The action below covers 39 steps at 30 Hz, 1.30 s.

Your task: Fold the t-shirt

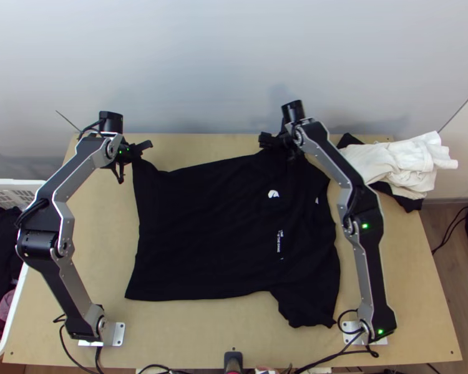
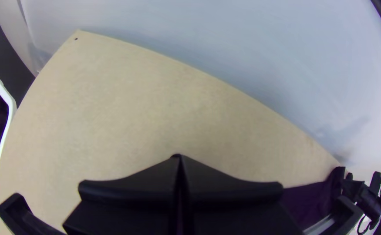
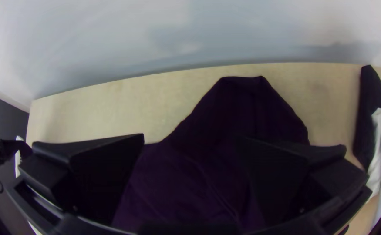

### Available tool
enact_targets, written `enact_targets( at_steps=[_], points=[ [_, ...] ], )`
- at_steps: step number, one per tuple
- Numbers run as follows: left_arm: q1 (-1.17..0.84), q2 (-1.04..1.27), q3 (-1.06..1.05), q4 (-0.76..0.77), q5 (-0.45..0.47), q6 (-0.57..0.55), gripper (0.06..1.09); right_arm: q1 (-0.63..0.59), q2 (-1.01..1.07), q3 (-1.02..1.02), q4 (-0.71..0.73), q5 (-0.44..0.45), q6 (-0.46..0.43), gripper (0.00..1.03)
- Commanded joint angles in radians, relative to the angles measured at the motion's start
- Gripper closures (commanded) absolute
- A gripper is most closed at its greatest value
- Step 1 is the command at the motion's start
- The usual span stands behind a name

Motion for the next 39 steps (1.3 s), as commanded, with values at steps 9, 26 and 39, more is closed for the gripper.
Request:
enact_targets(
  at_steps=[9, 26, 39],
  points=[
    [0.0, 0.008, 0.001, -0.033, 0.034, -0.011, 1.05, 0.044, 0.093, 0.074, 0.094, 0.242, -0.034, 0.74],
    [0.032, 0.01, 0.122, -0.053, 0.04, -0.067, 1.05, -0.039, -0.045, 0.062, 0.117, 0.347, -0.054, 1.0],
    [0.101, 0.076, 0.224, -0.054, 0.011, -0.064, 1.05, -0.186, -0.109, 0.071, 0.188, 0.329, -0.044, 1.0]
  ],
)
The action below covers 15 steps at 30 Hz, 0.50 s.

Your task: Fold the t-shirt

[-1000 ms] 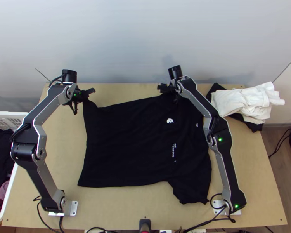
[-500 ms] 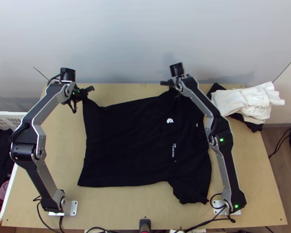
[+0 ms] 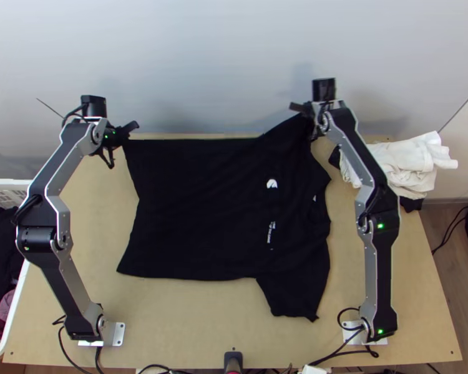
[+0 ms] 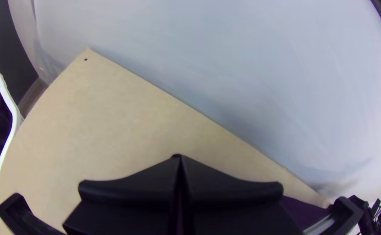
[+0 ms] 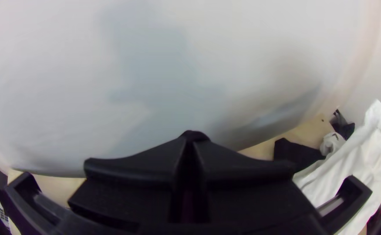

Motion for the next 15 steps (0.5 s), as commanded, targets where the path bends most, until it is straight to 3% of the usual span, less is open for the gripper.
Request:
enact_targets(
  at_steps=[1, 8, 15],
  points=[
    [0.035, 0.022, 0.029, 0.0, -0.013, 0.007, 1.05, -0.072, -0.028, 0.007, 0.034, -0.011, 0.007, 1.0],
    [0.051, 0.025, 0.045, 0.126, -0.042, 0.007, 1.05, -0.066, -0.018, 0.021, 0.069, -0.063, -0.016, 1.0],
    [0.028, 0.02, 0.117, 0.129, -0.045, -0.001, 1.05, -0.018, -0.008, 0.029, 0.092, -0.06, -0.04, 1.0]
  ],
)
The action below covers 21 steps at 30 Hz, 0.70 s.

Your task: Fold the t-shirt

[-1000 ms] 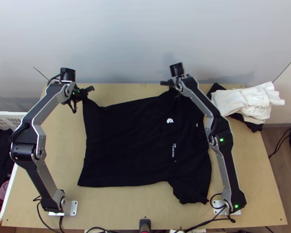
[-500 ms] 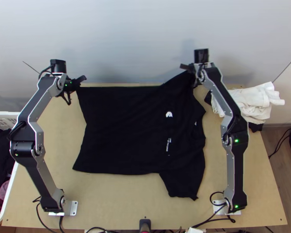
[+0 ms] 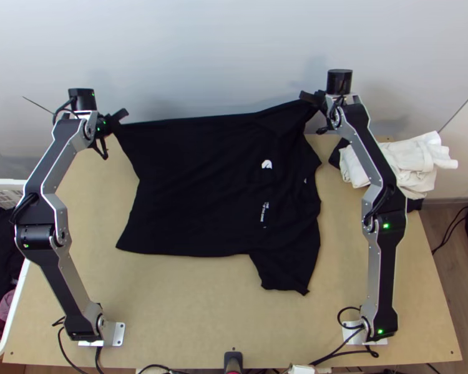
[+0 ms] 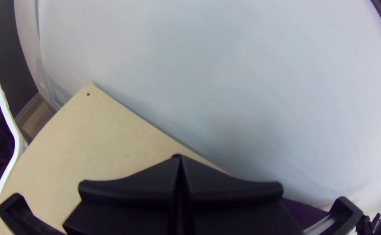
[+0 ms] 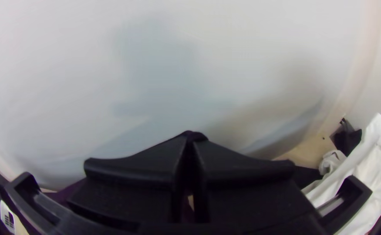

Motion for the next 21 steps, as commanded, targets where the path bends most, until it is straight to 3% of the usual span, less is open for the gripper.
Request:
enact_targets(
  at_steps=[1, 16, 21],
  points=[
    [-0.017, -0.009, 0.047, 0.026, -0.006, 0.0, 1.05, 0.033, 0.008, 0.003, 0.018, -0.007, -0.022, 1.0],
    [-0.022, -0.099, -0.11, 0.026, 0.053, 0.103, 1.05, 0.016, -0.273, -0.384, 0.002, -0.01, -0.021, 1.0],
    [-0.019, -0.159, -0.183, 0.023, 0.062, 0.158, 1.05, 0.024, -0.417, -0.573, 0.002, -0.063, -0.021, 1.0]
  ],
)
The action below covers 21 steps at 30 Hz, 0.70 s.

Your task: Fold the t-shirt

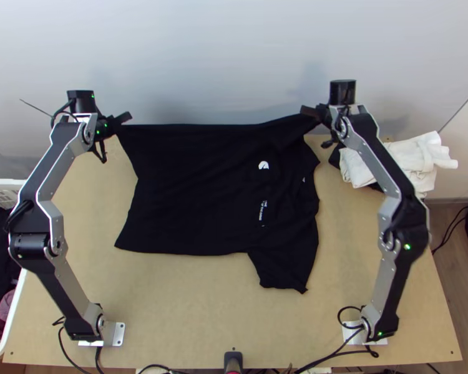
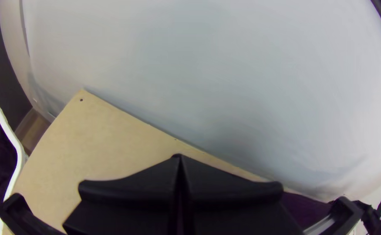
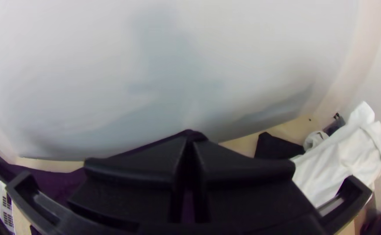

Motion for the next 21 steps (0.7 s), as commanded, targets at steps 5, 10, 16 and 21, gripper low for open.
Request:
enact_targets(
  at_steps=[5, 10, 16, 21],
  points=[
    [0.002, -0.161, -0.192, -0.002, 0.042, 0.101, 1.05, 0.012, -0.288, -0.376, -0.001, -0.094, -0.001, 1.0],
    [0.003, -0.257, -0.317, -0.003, 0.045, 0.136, 1.05, 0.014, -0.39, -0.502, -0.007, -0.119, 0.0, 1.0],
    [0.037, -0.339, -0.437, -0.003, 0.068, 0.173, 1.05, 0.035, -0.505, -0.622, -0.047, -0.134, 0.0, 1.0],
    [0.042, -0.388, -0.532, -0.002, 0.093, 0.188, 1.05, 0.054, -0.585, -0.734, -0.063, -0.154, 0.0, 1.0]
  ],
)
